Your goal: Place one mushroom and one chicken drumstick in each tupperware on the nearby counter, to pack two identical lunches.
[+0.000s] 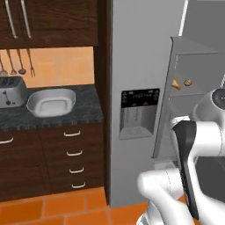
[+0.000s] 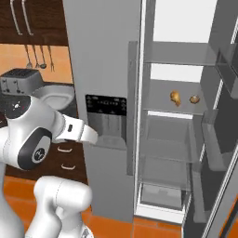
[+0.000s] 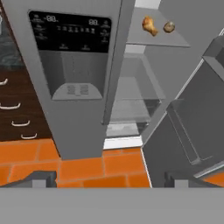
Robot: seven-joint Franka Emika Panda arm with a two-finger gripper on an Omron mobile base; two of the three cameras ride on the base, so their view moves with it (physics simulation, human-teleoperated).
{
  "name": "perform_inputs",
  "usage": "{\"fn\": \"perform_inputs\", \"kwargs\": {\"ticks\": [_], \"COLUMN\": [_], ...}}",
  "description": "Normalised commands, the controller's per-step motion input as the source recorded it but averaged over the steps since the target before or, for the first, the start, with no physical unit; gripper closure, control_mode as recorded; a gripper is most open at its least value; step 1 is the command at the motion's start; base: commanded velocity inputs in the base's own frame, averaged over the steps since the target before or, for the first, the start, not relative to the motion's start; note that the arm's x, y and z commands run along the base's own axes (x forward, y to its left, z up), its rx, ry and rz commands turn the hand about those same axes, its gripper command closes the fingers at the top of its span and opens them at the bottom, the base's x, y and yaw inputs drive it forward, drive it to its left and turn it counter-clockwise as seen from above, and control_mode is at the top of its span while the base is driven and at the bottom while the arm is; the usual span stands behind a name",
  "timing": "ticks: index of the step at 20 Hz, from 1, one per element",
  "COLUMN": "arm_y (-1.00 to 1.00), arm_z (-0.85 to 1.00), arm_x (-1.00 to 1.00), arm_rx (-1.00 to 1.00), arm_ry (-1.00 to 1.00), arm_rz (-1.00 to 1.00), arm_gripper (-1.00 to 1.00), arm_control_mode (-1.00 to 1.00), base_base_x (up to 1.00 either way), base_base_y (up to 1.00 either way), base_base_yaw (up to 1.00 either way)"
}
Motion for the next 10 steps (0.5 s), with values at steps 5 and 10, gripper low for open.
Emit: {"fn": "perform_inputs", "kwargs": {"ticks": [5, 10], "arm_y": [0.0, 0.0], "arm_z": [0.0, 0.0], "arm_x": [0.0, 0.0], "arm_rx": [0.0, 0.0], "arm_ry": [0.0, 0.0], "arm_rz": [0.0, 0.0], "arm_gripper": [-1.0, -1.0], "arm_control_mode": [1.0, 1.0], "base_base_x": [0.39, 0.76], "base_base_y": [-0.62, -0.39], "base_base_yaw": [0.0, 0.0]}}
